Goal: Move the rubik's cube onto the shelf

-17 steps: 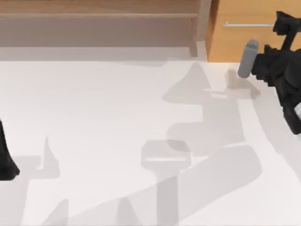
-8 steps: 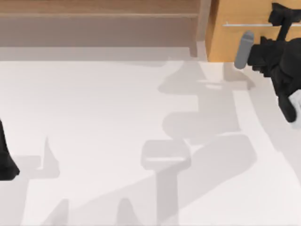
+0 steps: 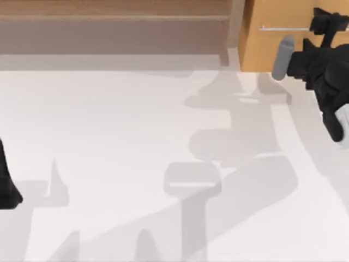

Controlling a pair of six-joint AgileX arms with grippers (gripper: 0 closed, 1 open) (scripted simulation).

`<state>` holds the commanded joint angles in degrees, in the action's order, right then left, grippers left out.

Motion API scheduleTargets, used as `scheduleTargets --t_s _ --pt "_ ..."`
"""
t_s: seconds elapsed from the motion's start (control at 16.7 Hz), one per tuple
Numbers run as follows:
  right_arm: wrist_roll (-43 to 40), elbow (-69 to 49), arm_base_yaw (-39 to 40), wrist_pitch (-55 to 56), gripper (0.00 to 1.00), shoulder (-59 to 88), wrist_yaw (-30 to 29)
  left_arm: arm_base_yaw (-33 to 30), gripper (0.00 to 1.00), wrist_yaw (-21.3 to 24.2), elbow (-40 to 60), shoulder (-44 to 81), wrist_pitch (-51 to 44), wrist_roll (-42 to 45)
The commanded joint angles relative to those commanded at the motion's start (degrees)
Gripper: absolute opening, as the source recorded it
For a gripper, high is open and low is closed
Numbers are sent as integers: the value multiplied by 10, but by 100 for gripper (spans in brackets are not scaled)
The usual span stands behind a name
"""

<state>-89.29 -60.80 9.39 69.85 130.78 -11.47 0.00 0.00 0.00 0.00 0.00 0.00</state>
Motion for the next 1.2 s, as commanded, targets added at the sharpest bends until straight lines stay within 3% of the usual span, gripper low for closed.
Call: scheduleTargets --t_s 0.48,1.2 --pt "0 0 0 0 2 0 0 0 100 0 0 0 0 0" --pt "2 22 4 10 0 -10 -3 0 100 0 0 0 0 0"
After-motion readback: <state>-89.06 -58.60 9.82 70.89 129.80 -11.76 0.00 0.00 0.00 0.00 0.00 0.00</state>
